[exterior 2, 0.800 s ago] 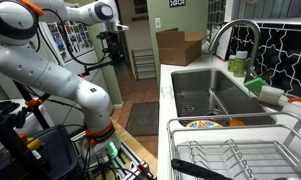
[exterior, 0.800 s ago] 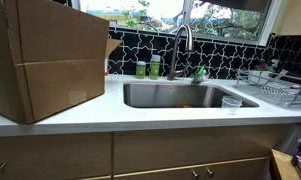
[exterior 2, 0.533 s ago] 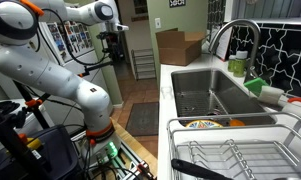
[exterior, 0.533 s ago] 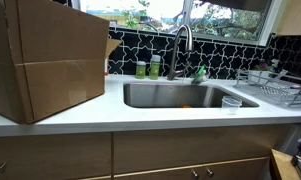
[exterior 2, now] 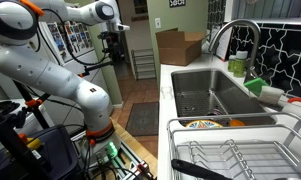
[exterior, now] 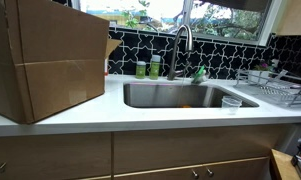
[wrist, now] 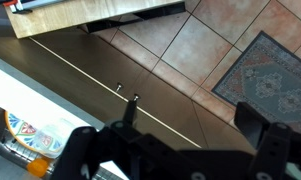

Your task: Pick up the spoon in the dishes drying rack and rinse it on the tap running tap water twice before putting it back in the dishes washing rack

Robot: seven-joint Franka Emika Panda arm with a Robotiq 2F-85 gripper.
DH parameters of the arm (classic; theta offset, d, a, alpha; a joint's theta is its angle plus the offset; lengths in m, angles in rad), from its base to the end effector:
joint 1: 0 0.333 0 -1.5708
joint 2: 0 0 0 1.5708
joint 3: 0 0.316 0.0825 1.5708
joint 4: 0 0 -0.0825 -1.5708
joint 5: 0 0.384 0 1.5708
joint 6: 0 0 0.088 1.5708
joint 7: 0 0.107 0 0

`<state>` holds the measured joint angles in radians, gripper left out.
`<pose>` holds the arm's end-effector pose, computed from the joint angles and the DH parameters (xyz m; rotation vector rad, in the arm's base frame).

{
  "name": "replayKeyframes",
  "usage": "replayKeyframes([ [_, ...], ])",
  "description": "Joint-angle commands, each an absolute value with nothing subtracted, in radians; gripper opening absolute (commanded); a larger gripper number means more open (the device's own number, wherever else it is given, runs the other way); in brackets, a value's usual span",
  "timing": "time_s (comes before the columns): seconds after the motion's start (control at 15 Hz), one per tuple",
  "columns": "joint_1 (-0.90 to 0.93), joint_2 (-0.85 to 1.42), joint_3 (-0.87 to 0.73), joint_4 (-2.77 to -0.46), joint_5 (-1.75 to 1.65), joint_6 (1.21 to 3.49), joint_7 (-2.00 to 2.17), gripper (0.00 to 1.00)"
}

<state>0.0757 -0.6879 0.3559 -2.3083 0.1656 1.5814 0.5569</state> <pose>0.2965 0.1849 0.5635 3.0411 -0.3311 -0.0561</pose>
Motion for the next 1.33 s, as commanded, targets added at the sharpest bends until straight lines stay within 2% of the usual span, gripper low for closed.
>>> replayKeyframes([
  [0.0, -0.003, -0.746, 0.251, -2.371, 0.095, 1.58, 0.558, 1.0],
  [0.53, -0.279, -0.851, -0.037, -2.514, -0.084, 1.639, 0.567, 1.0],
  [0.6, -0.245, -0.8, 0.01, -2.448, -0.066, 1.595, 0.553, 1.0],
  [1.0, -0.316, -0.785, -0.034, -2.474, -0.081, 1.614, 0.569, 1.0],
  [1.27, -0.455, -0.649, -0.151, -2.435, -0.186, 1.712, 0.619, 1.0],
])
